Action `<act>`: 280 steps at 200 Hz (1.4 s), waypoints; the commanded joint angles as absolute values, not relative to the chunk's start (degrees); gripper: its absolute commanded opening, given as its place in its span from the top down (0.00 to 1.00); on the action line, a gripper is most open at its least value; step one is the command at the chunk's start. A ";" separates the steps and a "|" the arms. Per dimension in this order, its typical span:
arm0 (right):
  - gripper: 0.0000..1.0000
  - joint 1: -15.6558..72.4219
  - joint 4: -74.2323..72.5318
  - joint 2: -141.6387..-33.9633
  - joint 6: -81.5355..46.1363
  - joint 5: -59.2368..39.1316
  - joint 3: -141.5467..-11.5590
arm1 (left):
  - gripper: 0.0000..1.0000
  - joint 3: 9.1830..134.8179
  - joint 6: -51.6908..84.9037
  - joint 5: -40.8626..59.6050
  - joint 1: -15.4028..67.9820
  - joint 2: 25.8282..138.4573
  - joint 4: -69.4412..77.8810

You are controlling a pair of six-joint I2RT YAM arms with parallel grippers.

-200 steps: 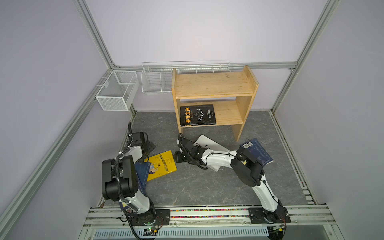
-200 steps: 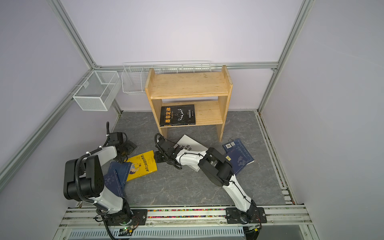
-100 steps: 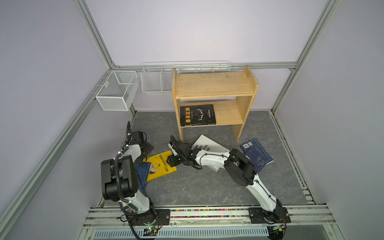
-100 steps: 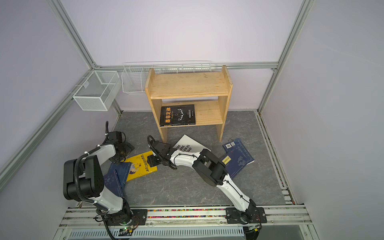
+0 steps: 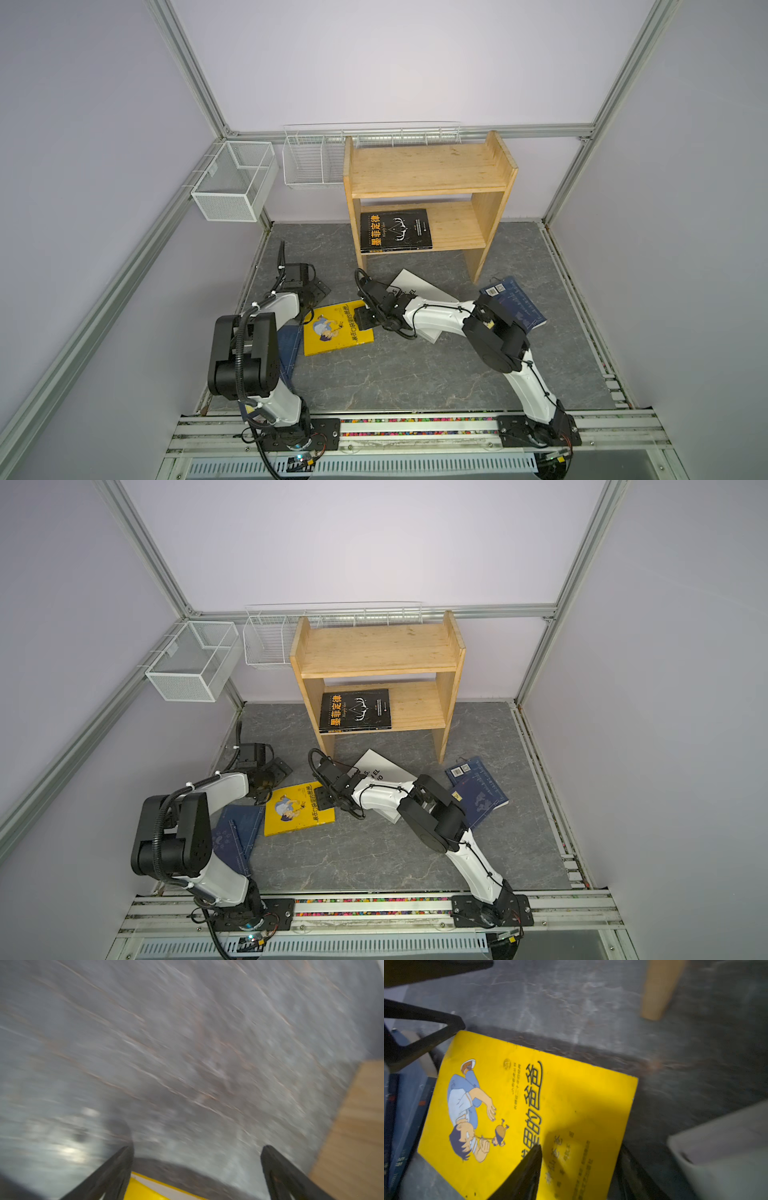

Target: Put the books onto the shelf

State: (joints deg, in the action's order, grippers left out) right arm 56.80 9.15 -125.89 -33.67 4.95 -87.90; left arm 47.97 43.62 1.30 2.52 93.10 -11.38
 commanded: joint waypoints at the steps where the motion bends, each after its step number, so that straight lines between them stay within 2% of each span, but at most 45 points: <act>1: 0.41 56.87 12.11 -123.42 -36.37 6.39 -83.27 | 0.04 46.36 47.61 7.30 4.70 91.44 -12.59; 45: 0.41 57.02 11.89 -123.41 -36.95 5.71 -82.74 | 0.03 51.71 39.76 -10.30 4.48 79.79 -25.38; 69: 0.41 57.00 11.80 -123.96 -37.08 4.86 -83.43 | 0.03 52.08 39.95 -20.39 3.30 73.71 -33.92; 94: 0.41 56.89 11.48 -123.91 -36.66 4.70 -83.33 | 0.02 47.45 45.28 -19.89 0.26 67.25 -41.49; 127: 0.40 56.55 9.40 -123.55 -36.78 2.61 -82.22 | 0.01 36.85 53.44 -21.16 -3.69 57.37 -44.22; 150: 0.40 56.22 8.09 -123.14 -36.82 1.40 -81.01 | 0.01 33.49 55.34 -19.19 -7.98 54.55 -44.80; 174: 0.40 55.65 7.56 -123.30 -36.73 0.31 -80.86 | 0.01 31.50 56.85 -16.83 -8.58 56.42 -41.80; 207: 0.40 55.20 7.71 -122.83 -36.83 0.66 -80.38 | 0.00 30.63 57.65 -12.57 -9.36 66.60 -34.15; 280: 0.40 54.73 8.18 -119.47 -38.05 2.96 -76.76 | 0.00 39.87 55.44 -6.13 -9.48 81.59 -24.23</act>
State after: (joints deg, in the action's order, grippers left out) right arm 55.18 4.40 -120.92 -36.45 1.93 -79.35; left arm 37.78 55.16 -13.19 -9.39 76.01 -30.41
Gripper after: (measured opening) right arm 0.602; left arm 0.995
